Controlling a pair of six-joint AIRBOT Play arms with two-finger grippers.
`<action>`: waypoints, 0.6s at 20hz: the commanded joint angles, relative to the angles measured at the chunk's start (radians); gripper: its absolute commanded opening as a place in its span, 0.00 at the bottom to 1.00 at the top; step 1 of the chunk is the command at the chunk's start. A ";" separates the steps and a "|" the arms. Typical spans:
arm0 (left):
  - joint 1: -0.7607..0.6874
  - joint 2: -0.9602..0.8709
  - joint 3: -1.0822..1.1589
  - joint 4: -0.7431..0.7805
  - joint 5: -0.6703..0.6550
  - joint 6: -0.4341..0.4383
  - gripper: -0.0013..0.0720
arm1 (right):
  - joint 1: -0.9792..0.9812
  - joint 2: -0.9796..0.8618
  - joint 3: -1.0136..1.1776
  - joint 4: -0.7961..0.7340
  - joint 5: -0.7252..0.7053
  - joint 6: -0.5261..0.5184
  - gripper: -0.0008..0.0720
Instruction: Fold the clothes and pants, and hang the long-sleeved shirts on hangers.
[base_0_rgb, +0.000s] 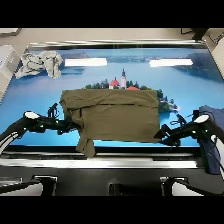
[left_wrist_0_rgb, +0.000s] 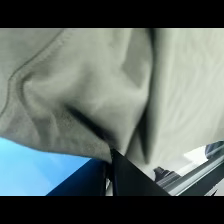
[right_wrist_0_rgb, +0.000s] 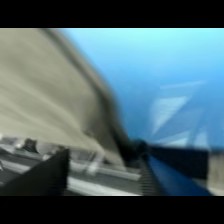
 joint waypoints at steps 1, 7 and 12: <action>0.001 0.035 0.000 -0.001 -0.011 0.002 0.04 | 0.097 -0.002 0.001 0.027 -0.184 0.075 0.25; 0.110 0.264 0.194 0.003 -0.043 0.035 0.04 | 0.099 0.128 0.426 -0.034 -0.049 -0.036 0.06; 0.320 0.568 0.777 0.019 0.104 0.031 0.04 | 0.099 0.365 1.078 -0.288 -0.262 -0.030 0.06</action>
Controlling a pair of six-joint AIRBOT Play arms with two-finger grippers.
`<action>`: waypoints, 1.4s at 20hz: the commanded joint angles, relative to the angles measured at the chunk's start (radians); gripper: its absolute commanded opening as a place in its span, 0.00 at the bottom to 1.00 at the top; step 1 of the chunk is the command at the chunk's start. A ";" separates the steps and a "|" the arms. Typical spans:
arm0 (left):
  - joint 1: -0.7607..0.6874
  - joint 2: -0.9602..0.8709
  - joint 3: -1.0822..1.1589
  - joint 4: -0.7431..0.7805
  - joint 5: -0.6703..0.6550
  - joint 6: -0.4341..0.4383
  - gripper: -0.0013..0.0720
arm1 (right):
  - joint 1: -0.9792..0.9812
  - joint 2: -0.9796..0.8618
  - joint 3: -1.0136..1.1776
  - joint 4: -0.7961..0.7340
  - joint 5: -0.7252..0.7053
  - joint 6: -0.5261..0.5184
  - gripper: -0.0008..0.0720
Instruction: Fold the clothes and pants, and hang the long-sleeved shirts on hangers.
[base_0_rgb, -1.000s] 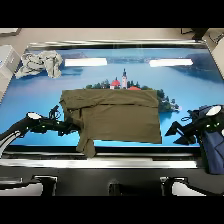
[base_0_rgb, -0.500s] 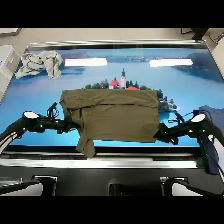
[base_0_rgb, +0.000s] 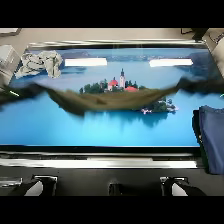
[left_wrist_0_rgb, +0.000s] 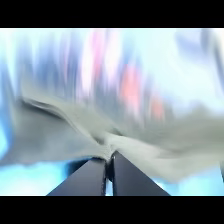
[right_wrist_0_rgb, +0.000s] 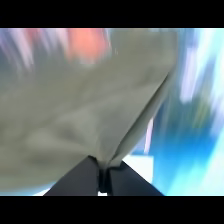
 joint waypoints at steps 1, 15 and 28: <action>0.156 0.178 0.378 0.019 0.150 -0.002 0.04 | 0.002 0.158 0.405 -0.212 -0.136 0.031 0.06; 0.206 0.317 0.553 0.153 0.008 -0.246 0.04 | 0.002 0.263 0.481 -0.272 0.093 0.174 0.06; -0.097 -0.407 -0.242 0.131 0.279 -0.189 0.04 | 0.152 -0.682 0.233 -0.164 0.198 0.224 0.06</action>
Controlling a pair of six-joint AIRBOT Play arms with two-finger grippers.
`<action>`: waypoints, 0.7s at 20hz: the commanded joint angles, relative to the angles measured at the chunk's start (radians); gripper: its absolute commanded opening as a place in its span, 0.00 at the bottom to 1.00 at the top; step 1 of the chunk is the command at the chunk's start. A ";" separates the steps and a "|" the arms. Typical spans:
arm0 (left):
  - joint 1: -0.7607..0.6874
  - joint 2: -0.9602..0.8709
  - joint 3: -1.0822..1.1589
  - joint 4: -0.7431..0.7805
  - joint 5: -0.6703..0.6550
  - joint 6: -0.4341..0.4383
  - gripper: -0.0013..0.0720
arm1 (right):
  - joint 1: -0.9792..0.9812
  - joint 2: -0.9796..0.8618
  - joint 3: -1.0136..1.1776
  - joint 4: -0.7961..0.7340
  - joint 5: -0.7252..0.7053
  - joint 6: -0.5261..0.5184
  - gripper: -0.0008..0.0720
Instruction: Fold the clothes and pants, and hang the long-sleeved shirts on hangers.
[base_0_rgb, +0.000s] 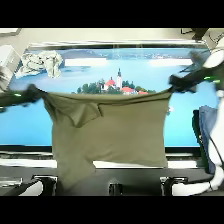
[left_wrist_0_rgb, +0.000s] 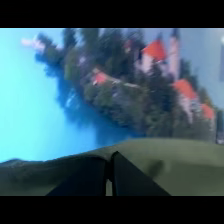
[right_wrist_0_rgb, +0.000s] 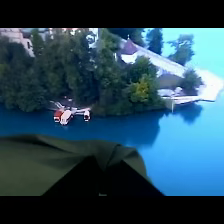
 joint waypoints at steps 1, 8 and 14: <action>-0.057 -0.260 -0.023 -0.090 0.175 0.005 0.04 | 0.042 -0.174 -0.018 0.026 -0.180 0.084 0.06; -0.092 -0.435 0.185 -0.166 0.214 0.080 0.04 | 0.022 -0.169 -0.017 0.005 -0.528 0.177 0.06; -0.100 -0.436 0.189 -0.166 0.230 0.079 0.05 | 0.023 -0.168 -0.016 -0.011 -0.568 0.229 0.06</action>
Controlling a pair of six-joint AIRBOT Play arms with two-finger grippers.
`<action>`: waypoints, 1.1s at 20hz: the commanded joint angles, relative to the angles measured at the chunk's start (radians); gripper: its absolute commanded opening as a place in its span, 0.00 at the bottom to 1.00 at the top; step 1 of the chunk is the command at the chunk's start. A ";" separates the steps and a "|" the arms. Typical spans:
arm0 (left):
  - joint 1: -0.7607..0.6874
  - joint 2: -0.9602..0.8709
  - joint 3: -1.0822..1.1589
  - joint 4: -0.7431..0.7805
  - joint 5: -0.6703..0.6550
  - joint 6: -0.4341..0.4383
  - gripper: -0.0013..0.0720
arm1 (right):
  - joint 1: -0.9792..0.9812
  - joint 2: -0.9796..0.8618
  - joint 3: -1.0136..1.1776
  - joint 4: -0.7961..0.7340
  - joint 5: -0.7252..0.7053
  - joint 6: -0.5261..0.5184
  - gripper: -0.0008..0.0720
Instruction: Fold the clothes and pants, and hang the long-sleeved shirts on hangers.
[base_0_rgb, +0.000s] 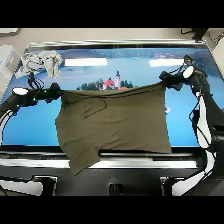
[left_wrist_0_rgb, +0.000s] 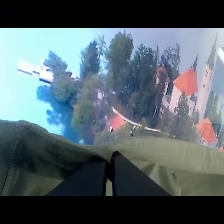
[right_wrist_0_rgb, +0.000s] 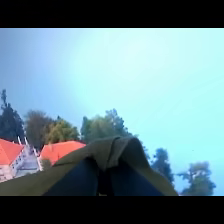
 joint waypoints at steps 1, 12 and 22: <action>-0.003 -0.007 0.010 -0.008 -0.016 0.006 0.15 | 0.000 0.002 0.002 -0.001 -0.003 0.021 0.15; 0.347 0.292 -0.303 0.451 -0.701 -0.044 0.79 | -0.299 0.274 -0.193 -0.065 0.821 -0.219 0.72; 0.309 0.412 -0.753 0.242 -0.484 0.214 0.65 | -0.298 0.516 -0.649 -0.062 0.678 -0.250 0.70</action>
